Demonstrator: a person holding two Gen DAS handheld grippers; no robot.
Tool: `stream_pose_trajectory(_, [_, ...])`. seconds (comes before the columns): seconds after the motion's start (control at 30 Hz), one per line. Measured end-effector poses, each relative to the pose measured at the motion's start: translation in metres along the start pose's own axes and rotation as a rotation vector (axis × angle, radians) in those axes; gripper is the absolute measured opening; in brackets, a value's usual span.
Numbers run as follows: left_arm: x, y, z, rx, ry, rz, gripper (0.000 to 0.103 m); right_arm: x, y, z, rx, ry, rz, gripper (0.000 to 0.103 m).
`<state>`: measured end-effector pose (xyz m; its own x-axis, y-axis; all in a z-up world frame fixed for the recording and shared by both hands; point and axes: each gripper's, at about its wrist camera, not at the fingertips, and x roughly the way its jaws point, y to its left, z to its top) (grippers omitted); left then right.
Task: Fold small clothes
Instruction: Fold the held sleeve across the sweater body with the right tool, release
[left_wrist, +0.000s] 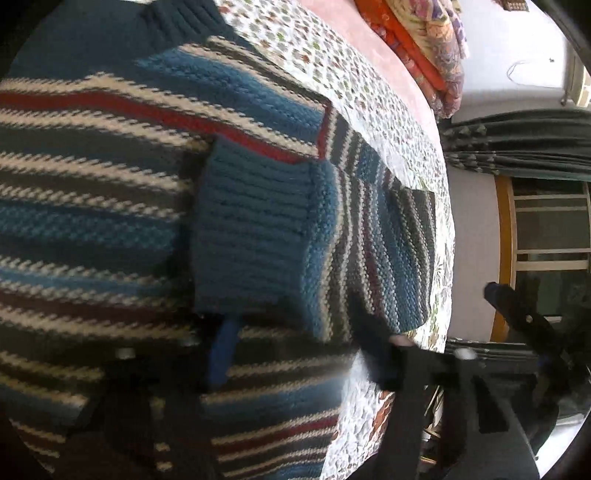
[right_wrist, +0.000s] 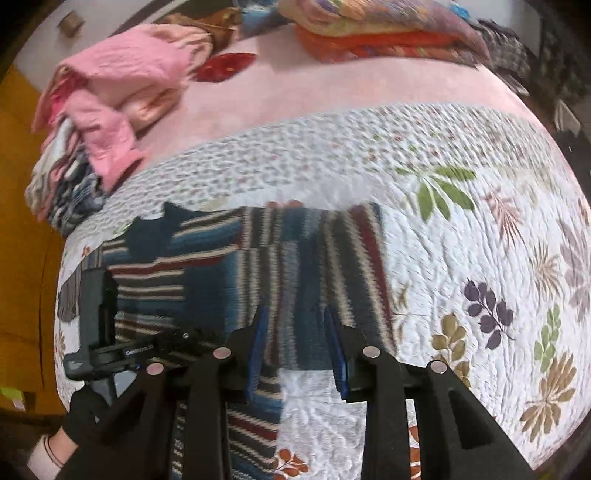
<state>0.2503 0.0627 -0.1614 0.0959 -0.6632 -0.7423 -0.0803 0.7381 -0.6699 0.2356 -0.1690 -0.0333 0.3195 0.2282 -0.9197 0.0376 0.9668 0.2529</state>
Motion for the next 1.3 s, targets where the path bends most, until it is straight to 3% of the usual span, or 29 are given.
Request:
stream_pose_trajectory(0.03, [0.002,-0.002,0.000,0.004,0.000,0.009,0.015,0.003,-0.009,0.001,0.024,0.005,-0.004,0.032])
stream_pose_trajectory(0.07, [0.001,-0.004,0.001,0.007,-0.005,0.020,0.009,0.005,-0.016,0.002,0.040,0.010,-0.007,0.032])
stream_pose_trajectory(0.17, [-0.004,-0.011,-0.001,0.022,-0.040,0.037,0.007,0.013,-0.032,0.003,0.078,0.025,-0.025,0.032])
stream_pose_trajectory(0.3, [-0.030,-0.021,-0.006,0.045,-0.114,0.016,0.007,0.023,-0.046,0.002,0.108,0.048,-0.036,0.032])
stream_pose_trajectory(0.47, [-0.077,-0.022,-0.004,0.089,-0.213,0.020,0.007,0.036,-0.052,-0.001,0.153,0.089,0.008,0.032])
stream_pose_trajectory(0.87, [-0.176,0.041,0.000,0.087,-0.339,0.118,0.007,0.081,-0.022,-0.012,0.199,0.185,0.188,0.033])
stream_pose_trajectory(1.0, [-0.185,0.070,0.007,0.073,-0.336,0.145,0.007,0.091,-0.001,-0.013,0.133,0.201,0.129,0.033])
stream_pose_trajectory(1.17, [-0.165,0.102,0.011,0.036,-0.278,0.213,0.009,0.103,0.014,-0.018,0.055,0.205,0.028,0.034])
stream_pose_trajectory(1.3, [-0.150,0.126,0.012,-0.012,-0.239,0.274,0.023,0.108,0.017,-0.022,0.017,0.197,-0.015,0.034])
